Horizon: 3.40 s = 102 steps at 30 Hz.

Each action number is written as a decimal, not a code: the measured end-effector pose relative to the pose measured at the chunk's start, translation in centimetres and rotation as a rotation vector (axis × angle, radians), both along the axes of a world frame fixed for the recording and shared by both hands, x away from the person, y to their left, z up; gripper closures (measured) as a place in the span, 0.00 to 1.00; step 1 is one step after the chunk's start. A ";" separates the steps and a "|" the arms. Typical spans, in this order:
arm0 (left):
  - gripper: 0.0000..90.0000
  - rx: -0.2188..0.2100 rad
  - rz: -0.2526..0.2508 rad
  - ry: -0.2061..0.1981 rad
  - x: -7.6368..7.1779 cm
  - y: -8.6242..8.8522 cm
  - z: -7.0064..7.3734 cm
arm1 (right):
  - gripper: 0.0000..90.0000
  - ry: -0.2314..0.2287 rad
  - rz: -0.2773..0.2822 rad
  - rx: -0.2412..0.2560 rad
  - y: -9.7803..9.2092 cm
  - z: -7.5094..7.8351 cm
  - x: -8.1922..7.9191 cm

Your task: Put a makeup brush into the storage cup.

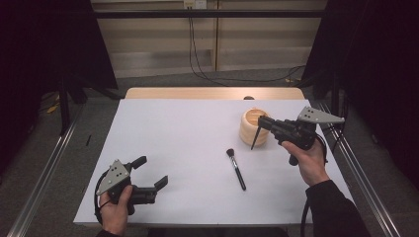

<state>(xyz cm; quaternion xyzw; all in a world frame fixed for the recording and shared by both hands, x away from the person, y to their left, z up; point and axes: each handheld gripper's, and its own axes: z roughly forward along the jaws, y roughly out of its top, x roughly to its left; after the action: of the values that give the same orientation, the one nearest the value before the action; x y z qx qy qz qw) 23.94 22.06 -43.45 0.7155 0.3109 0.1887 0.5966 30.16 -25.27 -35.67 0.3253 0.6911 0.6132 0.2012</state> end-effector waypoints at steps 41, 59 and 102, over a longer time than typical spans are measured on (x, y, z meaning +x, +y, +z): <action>0.02 0.032 -0.010 -0.007 -0.3 0.0 0.2 | 0.93 0.001 -0.156 -0.072 -1.9 2.4 7.1; 0.02 0.026 -0.005 -0.017 -0.3 0.0 0.4 | 0.93 0.030 -0.175 -0.081 -1.6 -0.3 7.7; 0.02 0.022 0.016 -0.019 -0.2 0.3 0.4 | 0.86 0.093 -0.207 -0.034 -1.9 -3.5 7.5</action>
<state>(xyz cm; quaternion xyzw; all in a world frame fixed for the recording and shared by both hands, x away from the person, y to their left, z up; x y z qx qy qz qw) 23.75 22.32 -43.09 0.7177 0.3088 0.2034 0.5901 37.61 -27.15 -39.13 0.4194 0.6726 0.5619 0.2366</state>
